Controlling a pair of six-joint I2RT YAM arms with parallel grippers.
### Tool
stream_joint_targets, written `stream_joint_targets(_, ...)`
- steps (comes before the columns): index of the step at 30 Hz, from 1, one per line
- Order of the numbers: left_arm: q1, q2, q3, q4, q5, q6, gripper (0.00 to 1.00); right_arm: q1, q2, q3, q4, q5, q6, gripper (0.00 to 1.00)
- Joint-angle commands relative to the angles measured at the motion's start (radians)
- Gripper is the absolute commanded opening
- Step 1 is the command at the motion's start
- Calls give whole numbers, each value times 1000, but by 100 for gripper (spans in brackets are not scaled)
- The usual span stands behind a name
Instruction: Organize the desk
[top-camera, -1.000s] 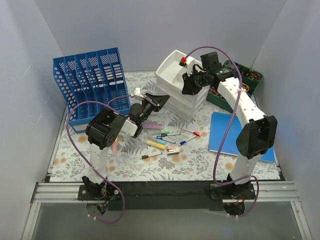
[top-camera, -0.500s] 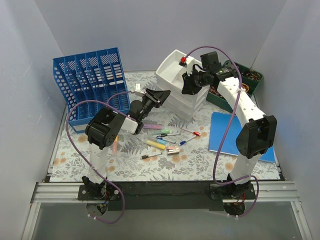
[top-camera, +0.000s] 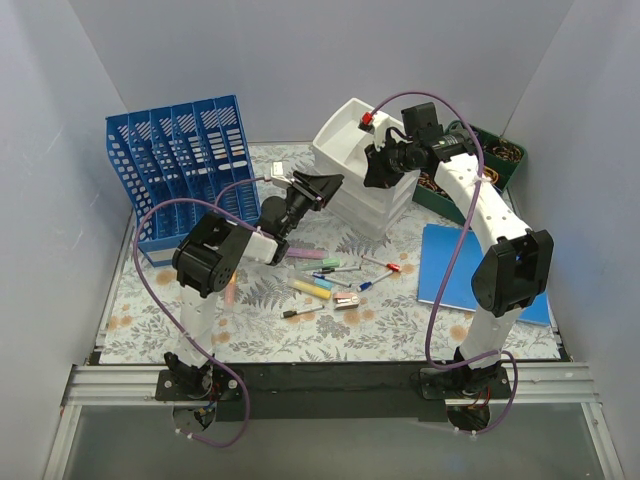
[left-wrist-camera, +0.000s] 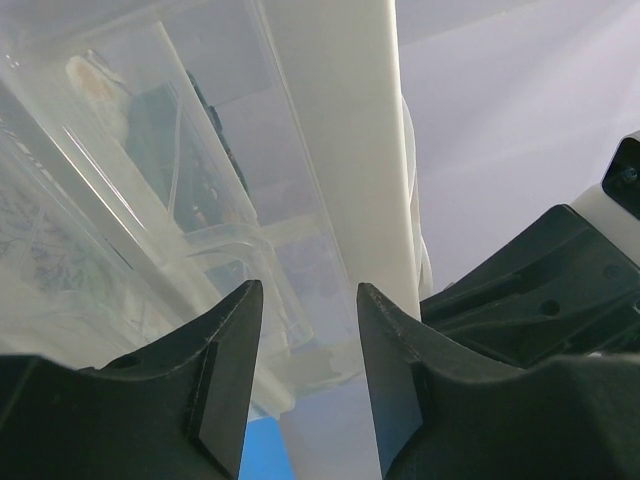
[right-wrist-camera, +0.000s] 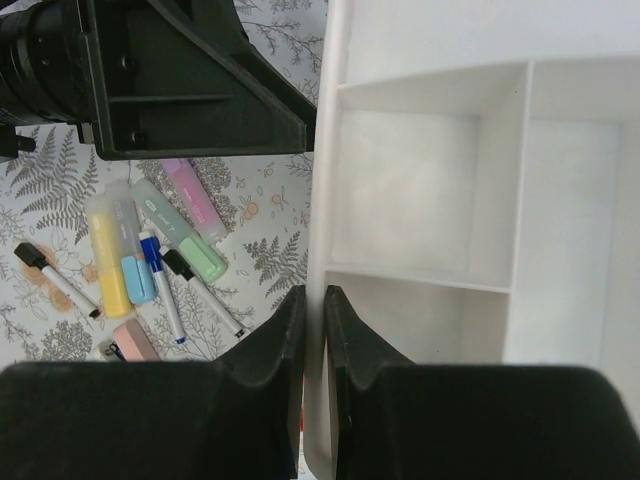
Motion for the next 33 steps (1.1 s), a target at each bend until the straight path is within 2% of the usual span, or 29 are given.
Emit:
stream_joint_targets(1, -10, 6, 48, 341, 14, -234, 43, -12, 33, 7, -27, -29, 24, 4)
stream_joint_targets(11, -28, -26, -6, 232, 13, -191, 43, -10, 28, 7, -29, -55, 30, 4)
stream_joint_targets(33, -33, 43, 81, 290, -21, -149, 43, -10, 22, 5, -40, -150, 47, 1)
